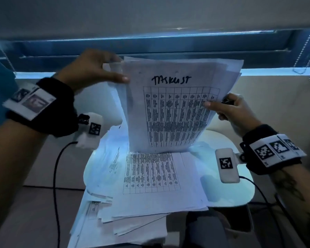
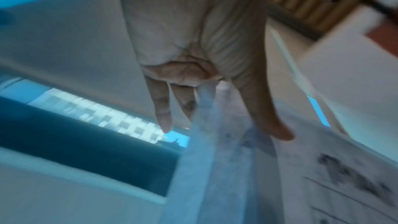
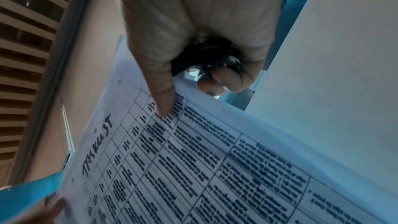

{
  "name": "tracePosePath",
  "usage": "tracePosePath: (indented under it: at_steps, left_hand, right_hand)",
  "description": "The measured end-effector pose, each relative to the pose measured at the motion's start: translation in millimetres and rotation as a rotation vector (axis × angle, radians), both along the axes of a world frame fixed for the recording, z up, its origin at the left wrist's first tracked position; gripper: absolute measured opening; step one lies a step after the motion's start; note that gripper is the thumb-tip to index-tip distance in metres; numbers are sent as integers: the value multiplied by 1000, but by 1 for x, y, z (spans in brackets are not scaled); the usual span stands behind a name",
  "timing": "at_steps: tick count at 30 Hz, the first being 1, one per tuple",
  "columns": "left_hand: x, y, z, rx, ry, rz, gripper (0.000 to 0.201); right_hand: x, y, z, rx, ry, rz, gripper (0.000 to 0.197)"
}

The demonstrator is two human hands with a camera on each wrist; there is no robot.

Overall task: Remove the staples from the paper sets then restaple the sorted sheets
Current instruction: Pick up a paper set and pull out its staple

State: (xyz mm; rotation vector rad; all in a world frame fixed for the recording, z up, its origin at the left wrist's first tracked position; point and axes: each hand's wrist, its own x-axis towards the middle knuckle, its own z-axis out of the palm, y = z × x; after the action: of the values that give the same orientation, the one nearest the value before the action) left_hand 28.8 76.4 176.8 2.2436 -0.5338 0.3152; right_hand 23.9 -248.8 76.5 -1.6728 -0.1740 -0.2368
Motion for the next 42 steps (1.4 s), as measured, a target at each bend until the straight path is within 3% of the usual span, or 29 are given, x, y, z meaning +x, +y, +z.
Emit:
tracePosePath:
  at_steps: [3, 5, 7, 9, 10, 13, 17, 26, 31, 33, 35, 37, 38, 40, 42]
  left_hand:
    - [3, 13, -38, -344, 181, -96, 63]
    - [2, 6, -62, -463, 221, -99, 71]
    - [3, -6, -73, -514, 163, -93, 61]
    - [3, -18, -67, -565, 107, -88, 35]
    - [4, -21, -61, -578, 114, -88, 34]
    - [7, -28, -46, -545, 175, -158, 51]
    - [5, -34, -52, -470, 183, -201, 54]
    - [-9, -29, -69, -600, 3, -134, 33]
    - [-18, -21, -130, -582, 115, 21, 86]
    - [-19, -20, -142, -566, 113, 26, 69]
    - [-17, -23, -145, -549, 87, 62, 28]
    - [-12, -25, -134, -512, 45, 107, 12]
    - [-9, -26, -125, -490, 12, 126, 4]
    - [-4, -22, -102, -488, -32, 178, 4]
    - [1, -11, -87, -571, 57, 226, 13]
  right_hand:
    - [3, 1, 6, 30, 5, 0, 23]
    - [4, 4, 11, 19, 9, 6, 30]
    - [4, 8, 16, -18, -3, 5, 35]
    - [5, 11, 24, -98, -67, 1, 22]
    - [5, 12, 29, -167, -109, -7, 22]
    - [7, 14, 41, -420, -198, -78, 49]
    - [10, 16, 36, -202, -114, 30, 27]
    - [-2, 17, 23, -30, -187, -22, 21]
    - [-10, 21, -8, -74, -104, 9, 22]
    - [-6, 20, -17, -102, -27, 44, 19]
    - [-6, 22, -21, -129, 0, 64, 14]
    - [-9, 31, -15, -98, -37, 64, 4]
    - [-9, 36, -9, -87, -65, 45, 8]
    - [-5, 45, 2, -72, -103, 3, 16]
    - [4, 48, 4, -65, -65, -45, 17]
